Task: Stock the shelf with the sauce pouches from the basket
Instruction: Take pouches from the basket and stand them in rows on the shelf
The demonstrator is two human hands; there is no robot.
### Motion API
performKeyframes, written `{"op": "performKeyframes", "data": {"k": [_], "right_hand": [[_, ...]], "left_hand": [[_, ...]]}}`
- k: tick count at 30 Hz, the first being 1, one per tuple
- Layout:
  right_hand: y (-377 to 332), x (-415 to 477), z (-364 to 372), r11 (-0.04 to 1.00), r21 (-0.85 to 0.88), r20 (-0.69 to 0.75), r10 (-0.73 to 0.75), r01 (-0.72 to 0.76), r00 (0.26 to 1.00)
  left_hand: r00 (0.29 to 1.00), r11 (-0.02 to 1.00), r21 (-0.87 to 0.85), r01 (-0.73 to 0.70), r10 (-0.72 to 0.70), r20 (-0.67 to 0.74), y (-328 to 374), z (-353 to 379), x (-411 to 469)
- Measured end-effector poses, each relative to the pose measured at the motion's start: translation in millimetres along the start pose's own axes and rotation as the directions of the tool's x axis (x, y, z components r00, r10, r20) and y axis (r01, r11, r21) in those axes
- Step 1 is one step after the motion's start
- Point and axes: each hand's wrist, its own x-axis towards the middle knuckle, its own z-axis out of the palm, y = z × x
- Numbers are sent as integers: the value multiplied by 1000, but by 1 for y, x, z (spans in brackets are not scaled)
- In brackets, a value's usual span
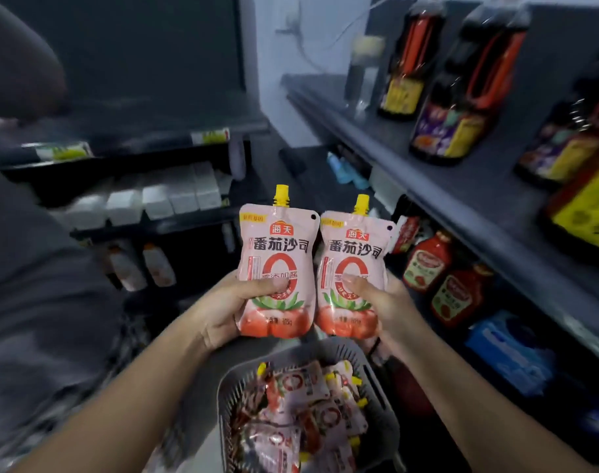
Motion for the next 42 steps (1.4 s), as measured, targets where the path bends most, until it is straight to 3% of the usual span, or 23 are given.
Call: {"op": "performKeyframes", "data": {"k": [6,11,15,22,30,42], "right_hand": [[-62,-56,15,981,-20,-135,-196,195,971],[-90,-122,-2,945,-88,-304,-325,314,896],[-107,-188,-35,926,-131,-451,-375,355,810],[-134,-307,-96,897,-267,-635,-438,352,637],[-132,-461,-177,906,-288,-794,-407,311,451],[-114,-616,-298,911,-300,-848,-391,284,358]], "left_hand": [[981,993,86,-77,60,184,51,36,-28],[932,992,93,-85,46,359,63,78,-30],[839,992,98,-84,17,545,53,137,-35],[699,986,140,-92,-36,714,9,255,-55],[580,977,192,-96,-102,808,-74,405,-92],[498,941,307,-145,-199,844,-180,565,-148]]}}
